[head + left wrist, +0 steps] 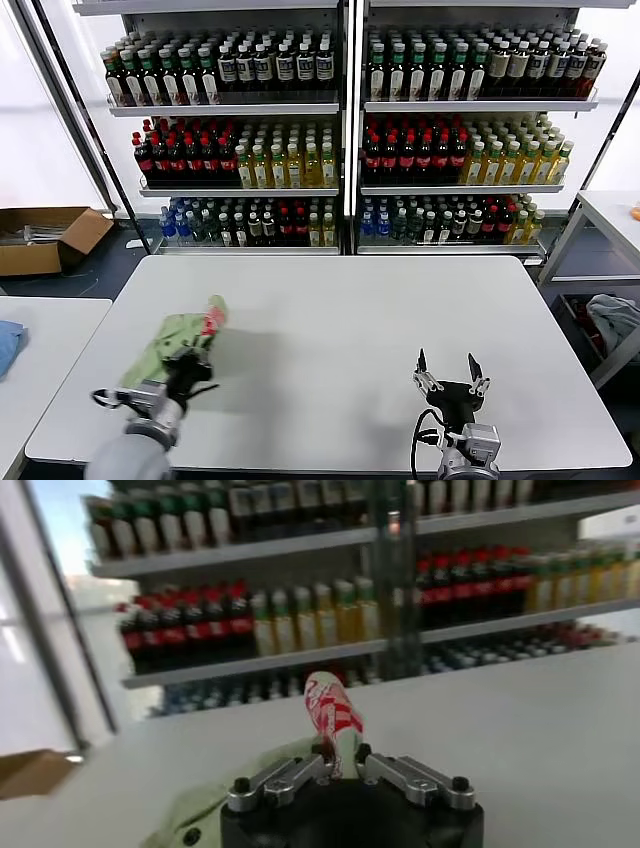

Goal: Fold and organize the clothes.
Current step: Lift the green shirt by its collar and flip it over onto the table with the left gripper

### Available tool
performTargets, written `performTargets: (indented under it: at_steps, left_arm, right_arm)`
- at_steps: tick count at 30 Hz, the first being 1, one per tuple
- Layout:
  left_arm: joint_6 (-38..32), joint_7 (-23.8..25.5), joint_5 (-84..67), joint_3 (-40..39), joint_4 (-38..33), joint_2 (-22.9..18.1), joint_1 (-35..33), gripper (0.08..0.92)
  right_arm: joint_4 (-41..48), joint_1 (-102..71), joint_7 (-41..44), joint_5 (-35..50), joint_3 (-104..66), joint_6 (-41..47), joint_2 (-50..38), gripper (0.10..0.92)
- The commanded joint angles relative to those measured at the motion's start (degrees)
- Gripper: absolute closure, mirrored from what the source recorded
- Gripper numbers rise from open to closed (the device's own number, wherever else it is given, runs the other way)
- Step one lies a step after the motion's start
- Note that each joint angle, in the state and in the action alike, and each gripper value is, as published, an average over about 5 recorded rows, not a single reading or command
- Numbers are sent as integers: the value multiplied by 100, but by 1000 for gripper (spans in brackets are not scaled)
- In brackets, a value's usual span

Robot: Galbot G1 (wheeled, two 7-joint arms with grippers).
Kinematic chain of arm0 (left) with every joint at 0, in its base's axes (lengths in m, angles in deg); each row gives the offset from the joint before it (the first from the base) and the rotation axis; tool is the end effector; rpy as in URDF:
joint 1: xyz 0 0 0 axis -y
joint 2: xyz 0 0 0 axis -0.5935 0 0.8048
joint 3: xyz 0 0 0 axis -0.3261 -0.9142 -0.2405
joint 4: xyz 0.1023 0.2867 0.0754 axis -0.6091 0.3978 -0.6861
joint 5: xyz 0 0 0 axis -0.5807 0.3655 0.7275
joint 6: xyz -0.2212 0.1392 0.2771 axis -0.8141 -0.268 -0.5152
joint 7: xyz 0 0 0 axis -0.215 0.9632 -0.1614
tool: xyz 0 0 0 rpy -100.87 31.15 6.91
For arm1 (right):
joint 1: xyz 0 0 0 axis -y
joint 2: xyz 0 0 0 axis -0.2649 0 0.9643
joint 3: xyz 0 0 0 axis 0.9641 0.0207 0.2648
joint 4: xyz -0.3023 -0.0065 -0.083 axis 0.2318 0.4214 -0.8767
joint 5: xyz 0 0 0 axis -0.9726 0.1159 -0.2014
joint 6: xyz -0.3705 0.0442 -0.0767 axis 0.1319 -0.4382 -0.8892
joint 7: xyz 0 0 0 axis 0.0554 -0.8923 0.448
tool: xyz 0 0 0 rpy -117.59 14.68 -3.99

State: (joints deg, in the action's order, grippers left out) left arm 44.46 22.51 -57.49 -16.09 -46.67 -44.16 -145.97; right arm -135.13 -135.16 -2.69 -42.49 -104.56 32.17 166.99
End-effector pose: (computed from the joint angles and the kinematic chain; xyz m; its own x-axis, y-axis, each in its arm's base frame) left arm 0.2700 0.0226 -0.2403 -0.9411 0.1392 0.3081 0.1720 0.9817 0.0819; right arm 0.2135 0.0360 -0.2335 -0.9605 0.1570 0.2300 0.1534 0.9876 -0.0335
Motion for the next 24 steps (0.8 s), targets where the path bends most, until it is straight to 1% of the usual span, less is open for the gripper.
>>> performTargets:
  at_steps: [1,6,10,12,15,19,24]
  left_arm:
    - [101,-187,846,-1831,603,-1233,593,857]
    - [33,-230,608,-1713,584,-1202,667,857]
    - [-280,-265,154,-1730,493,-1297,781,857]
    - [-428,-267,-168,-1776,412,-1345,821,844]
    - [-513,-232,-607,-1879,199,-1386,799,782]
    - [-646,-141,-721,-1959,10,-1406,732,670]
    - [-746,-105,-714,-1905,-186,-1368,655,522]
  right_arm:
    - [1,-248,4,-154,-28,-52,93,203]
    - [55,-202,1,-228,28,-39,131,203]
    - [161,-124,2,-306,98,-15,191,203]
    - [236,-67,5,-336,137,1,217,203]
    - [335,28,20,-307,178,47,237,203]
    - [452,177,48,-54,223,124,245,203]
    - [515,416,34,749,278,293,247,203]
